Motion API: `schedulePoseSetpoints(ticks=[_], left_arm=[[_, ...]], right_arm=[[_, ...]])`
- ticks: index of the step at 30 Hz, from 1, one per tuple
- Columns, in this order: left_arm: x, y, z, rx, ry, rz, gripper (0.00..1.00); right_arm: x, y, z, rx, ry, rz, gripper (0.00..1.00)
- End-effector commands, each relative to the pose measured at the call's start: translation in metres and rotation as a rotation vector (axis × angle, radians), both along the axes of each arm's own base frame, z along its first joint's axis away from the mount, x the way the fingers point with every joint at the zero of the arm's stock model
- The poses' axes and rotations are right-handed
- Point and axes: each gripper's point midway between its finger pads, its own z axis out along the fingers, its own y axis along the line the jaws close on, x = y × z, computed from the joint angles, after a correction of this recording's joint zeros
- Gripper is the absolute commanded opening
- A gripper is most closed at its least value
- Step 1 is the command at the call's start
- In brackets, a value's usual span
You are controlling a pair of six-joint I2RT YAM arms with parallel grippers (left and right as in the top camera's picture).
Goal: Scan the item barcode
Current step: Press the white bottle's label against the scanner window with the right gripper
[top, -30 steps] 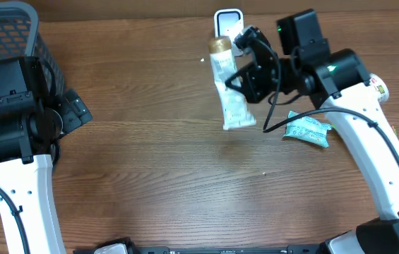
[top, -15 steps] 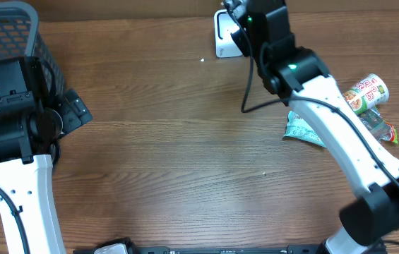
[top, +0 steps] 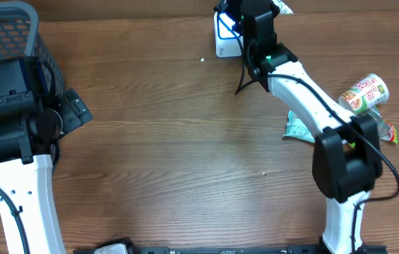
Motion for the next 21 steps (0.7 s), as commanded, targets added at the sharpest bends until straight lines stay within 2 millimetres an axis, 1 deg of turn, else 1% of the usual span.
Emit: schedulePoseSetpoints(ticks=[1,7,9,12,16,21], left_arm=[[0.000,0.001,0.001,-0.005,-0.010,0.015,1.00],[0.000,0.001,0.001,-0.005,-0.011,0.015,1.00],[0.000,0.001,0.001,-0.005,-0.011,0.015,1.00],[0.000,0.001,0.001,-0.005,-0.011,0.015,1.00],[0.000,0.001,0.001,-0.005,-0.011,0.015,1.00],[0.000,0.001,0.001,-0.005,-0.011,0.015,1.00]], right_arm=[[0.013,0.004,0.005,-0.071,-0.066,0.007,0.04],[0.030,0.010,-0.023,-0.108,-0.108,0.015,0.04],[0.033,0.011,-0.028,-0.100,-0.129,0.007,0.04],[0.036,0.011,-0.030,-0.090,-0.153,0.008,0.04],[0.039,0.017,-0.042,-0.089,-0.137,0.051,0.04],[0.044,0.012,-0.059,-0.098,-0.114,0.053,0.04]])
